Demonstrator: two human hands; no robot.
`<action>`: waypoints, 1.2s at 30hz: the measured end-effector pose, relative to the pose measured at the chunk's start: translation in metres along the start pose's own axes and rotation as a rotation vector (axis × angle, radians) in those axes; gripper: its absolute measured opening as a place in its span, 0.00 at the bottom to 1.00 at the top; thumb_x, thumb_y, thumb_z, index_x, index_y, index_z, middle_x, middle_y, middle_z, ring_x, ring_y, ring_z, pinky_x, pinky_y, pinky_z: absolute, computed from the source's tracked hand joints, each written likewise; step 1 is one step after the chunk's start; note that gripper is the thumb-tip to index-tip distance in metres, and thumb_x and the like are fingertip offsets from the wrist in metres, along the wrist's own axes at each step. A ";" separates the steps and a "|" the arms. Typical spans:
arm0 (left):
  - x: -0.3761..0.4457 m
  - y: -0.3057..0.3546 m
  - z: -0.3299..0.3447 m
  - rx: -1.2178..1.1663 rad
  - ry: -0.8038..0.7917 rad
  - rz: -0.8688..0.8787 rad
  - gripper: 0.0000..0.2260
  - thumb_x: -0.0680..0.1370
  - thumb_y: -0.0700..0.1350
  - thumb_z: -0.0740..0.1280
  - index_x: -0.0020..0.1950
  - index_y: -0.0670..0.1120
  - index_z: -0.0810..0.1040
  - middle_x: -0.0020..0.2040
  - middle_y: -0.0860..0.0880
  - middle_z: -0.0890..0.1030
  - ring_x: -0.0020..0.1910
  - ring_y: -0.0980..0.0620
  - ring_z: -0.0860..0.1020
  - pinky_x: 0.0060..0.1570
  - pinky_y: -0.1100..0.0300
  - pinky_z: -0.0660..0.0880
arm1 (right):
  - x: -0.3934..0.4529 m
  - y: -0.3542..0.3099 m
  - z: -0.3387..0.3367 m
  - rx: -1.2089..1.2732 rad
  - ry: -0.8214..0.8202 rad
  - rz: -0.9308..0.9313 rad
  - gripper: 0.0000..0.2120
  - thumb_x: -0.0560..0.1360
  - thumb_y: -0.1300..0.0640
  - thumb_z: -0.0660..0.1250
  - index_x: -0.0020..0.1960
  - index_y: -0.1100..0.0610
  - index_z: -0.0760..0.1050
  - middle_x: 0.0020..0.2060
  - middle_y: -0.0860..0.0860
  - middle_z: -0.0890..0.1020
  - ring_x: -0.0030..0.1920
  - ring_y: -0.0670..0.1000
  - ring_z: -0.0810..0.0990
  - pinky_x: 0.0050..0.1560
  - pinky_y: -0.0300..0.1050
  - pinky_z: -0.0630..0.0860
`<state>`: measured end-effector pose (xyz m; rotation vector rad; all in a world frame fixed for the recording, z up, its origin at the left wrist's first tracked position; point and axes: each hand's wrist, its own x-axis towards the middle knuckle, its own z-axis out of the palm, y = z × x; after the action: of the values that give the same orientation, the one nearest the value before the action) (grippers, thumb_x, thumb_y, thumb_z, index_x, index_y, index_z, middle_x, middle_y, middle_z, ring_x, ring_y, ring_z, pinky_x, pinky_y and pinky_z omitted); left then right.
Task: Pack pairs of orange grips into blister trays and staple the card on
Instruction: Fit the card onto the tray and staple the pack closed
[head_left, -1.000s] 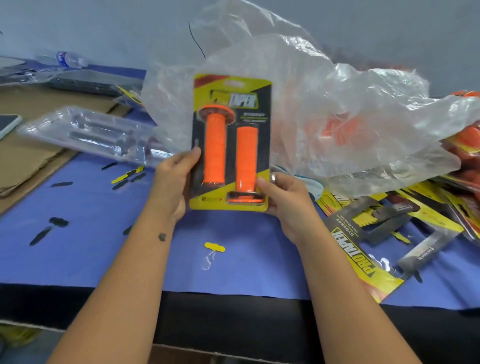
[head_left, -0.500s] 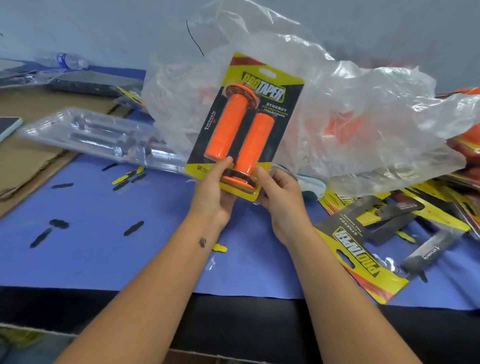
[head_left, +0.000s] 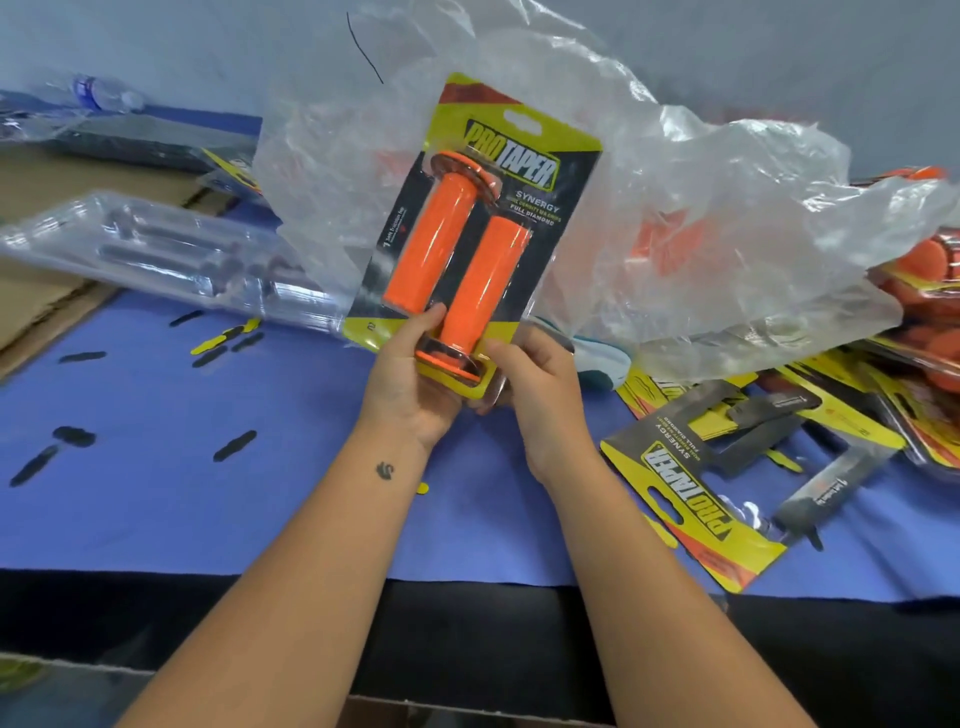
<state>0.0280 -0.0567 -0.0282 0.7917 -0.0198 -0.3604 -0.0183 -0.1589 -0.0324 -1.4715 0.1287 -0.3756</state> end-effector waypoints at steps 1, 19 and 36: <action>-0.001 0.000 0.001 0.020 -0.007 0.000 0.10 0.79 0.46 0.62 0.39 0.46 0.76 0.34 0.46 0.79 0.31 0.47 0.78 0.35 0.56 0.70 | 0.001 0.000 0.000 -0.002 0.019 -0.001 0.10 0.77 0.59 0.67 0.42 0.66 0.75 0.30 0.58 0.77 0.31 0.53 0.76 0.31 0.48 0.76; 0.000 0.006 -0.001 -0.105 -0.015 0.108 0.15 0.79 0.41 0.61 0.34 0.46 0.81 0.33 0.47 0.81 0.32 0.50 0.81 0.35 0.59 0.78 | -0.003 -0.002 -0.004 -0.225 0.062 -0.170 0.13 0.76 0.54 0.65 0.34 0.57 0.73 0.29 0.51 0.74 0.34 0.53 0.72 0.37 0.47 0.70; 0.006 0.015 -0.009 -0.254 0.122 0.128 0.15 0.79 0.39 0.64 0.33 0.46 0.81 0.33 0.48 0.81 0.33 0.51 0.80 0.40 0.57 0.78 | 0.005 0.004 -0.022 -1.475 0.286 -0.118 0.28 0.72 0.37 0.65 0.65 0.54 0.72 0.58 0.54 0.70 0.61 0.58 0.63 0.55 0.54 0.56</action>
<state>0.0396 -0.0428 -0.0248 0.5569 0.0881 -0.1880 -0.0200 -0.1808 -0.0376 -2.8730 0.6485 -0.6345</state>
